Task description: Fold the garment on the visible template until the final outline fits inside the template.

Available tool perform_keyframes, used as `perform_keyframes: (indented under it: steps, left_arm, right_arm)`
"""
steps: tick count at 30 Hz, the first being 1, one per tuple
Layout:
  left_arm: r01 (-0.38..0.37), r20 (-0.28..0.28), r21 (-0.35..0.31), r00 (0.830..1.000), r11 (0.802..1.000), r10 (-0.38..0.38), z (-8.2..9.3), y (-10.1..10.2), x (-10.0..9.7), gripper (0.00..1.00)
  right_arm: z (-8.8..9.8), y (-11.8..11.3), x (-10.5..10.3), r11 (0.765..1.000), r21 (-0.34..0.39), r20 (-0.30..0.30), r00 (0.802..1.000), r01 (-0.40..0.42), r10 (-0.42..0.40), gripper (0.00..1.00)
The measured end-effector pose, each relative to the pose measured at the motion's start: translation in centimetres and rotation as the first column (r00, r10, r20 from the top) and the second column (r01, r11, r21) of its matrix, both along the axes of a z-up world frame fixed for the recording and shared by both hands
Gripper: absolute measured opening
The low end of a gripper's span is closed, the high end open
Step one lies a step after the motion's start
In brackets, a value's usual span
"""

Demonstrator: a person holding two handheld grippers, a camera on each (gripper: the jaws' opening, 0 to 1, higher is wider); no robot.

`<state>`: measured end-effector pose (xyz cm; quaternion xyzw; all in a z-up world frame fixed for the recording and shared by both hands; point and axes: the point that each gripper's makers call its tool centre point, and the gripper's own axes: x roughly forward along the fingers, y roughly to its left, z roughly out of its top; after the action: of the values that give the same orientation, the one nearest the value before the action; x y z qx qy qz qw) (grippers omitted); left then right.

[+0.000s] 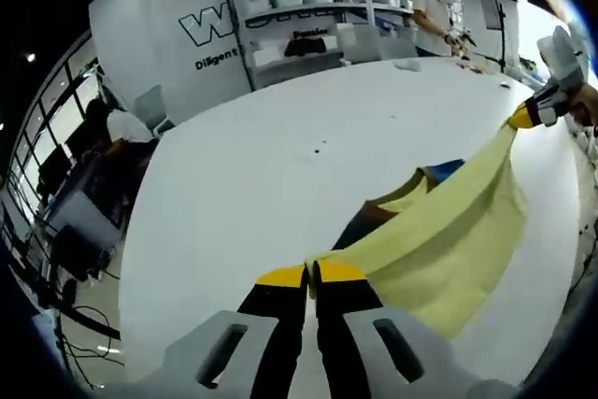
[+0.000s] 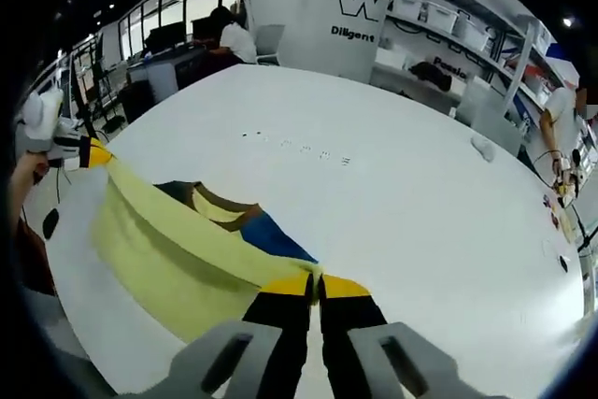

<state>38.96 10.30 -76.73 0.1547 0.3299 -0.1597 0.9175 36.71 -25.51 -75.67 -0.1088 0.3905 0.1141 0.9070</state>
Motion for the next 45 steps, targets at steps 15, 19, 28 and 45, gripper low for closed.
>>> perform_keyframes:
  steps: [15, 19, 28, 45]
  left_arm:
    - [-0.101, -0.056, -0.126, 0.994, 0.987, 0.095, -6.3, 0.8, 1.8, 0.06]
    - [-0.095, -0.053, -0.108, 0.995, 0.990, 0.090, -7.2, 0.7, 2.2, 0.06]
    - [-0.101, -0.049, -0.073, 0.994, 0.992, 0.097, -8.8, 0.9, 2.7, 0.07]
    - [-0.111, -0.014, -0.031, 0.994, 0.993, 0.111, -8.8, 1.2, 3.3, 0.07]
  right_arm:
    - [-6.4, 0.1, 2.0, 1.000, -0.018, 0.035, 0.999, 0.018, -0.017, 0.00]
    - [-7.4, 0.1, 2.4, 1.000, -0.001, 0.034, 0.999, 0.030, -0.030, 0.00]
    - [-8.8, 0.3, 3.4, 0.996, 0.067, 0.049, 0.997, 0.055, -0.058, 0.00]
    - [-10.4, 0.6, 3.9, 0.995, 0.092, 0.048, 0.998, 0.034, -0.039, 0.00]
